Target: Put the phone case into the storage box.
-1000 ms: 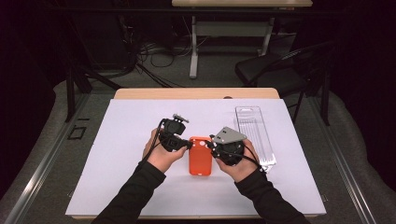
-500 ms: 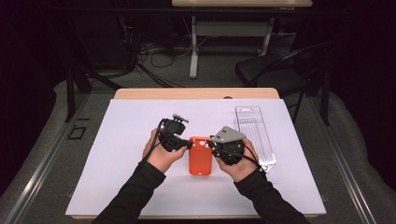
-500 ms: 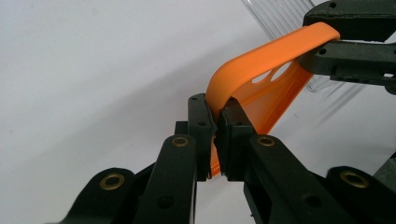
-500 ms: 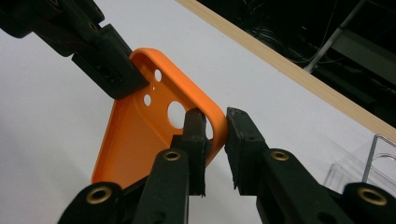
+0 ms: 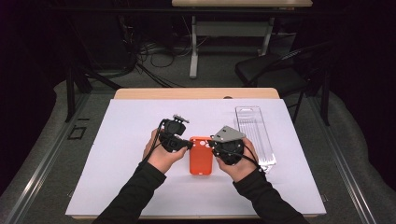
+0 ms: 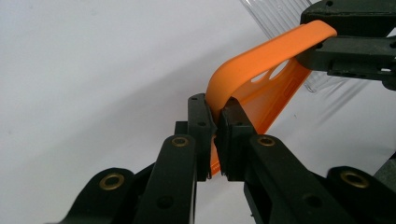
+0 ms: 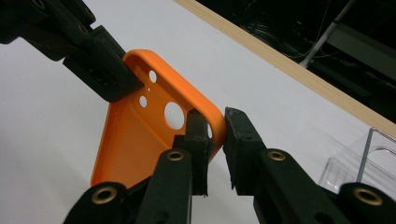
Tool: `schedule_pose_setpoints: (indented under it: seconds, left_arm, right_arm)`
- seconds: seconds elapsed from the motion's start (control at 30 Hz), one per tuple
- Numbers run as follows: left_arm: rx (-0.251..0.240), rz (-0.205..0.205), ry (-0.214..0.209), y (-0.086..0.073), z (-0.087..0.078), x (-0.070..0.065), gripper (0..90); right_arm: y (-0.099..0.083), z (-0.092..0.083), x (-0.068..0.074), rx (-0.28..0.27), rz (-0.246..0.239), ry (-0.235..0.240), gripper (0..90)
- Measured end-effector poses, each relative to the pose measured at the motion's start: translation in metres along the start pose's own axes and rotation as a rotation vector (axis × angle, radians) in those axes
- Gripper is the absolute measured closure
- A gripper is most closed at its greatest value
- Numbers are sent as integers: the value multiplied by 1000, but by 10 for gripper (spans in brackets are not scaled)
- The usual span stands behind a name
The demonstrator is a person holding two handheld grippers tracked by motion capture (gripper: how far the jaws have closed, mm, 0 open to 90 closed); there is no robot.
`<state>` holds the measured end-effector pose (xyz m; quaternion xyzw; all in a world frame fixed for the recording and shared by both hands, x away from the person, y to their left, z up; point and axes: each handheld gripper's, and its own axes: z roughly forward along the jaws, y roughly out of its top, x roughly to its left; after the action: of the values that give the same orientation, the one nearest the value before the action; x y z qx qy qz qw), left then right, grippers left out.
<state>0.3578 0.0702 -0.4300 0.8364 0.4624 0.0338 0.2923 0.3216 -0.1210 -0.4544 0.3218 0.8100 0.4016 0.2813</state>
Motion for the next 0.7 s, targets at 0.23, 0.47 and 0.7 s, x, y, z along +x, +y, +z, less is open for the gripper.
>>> schedule_pose_setpoints:
  seconds: [0.23, 0.47, 0.7]
  left_arm:
    - [1, 3, -5, 0, 1, 1, 846]
    - [-3, 0, -11, -1, 1, 1, 842]
    - [-12, -2, -20, -1, 0, 1, 835]
  right_arm:
    - [-1, 1, 0, 6, 11, -7, 812]
    - [-2, 1, 1, 5, 11, -13, 817]
    - [-2, 0, 0, -11, 5, -11, 819]
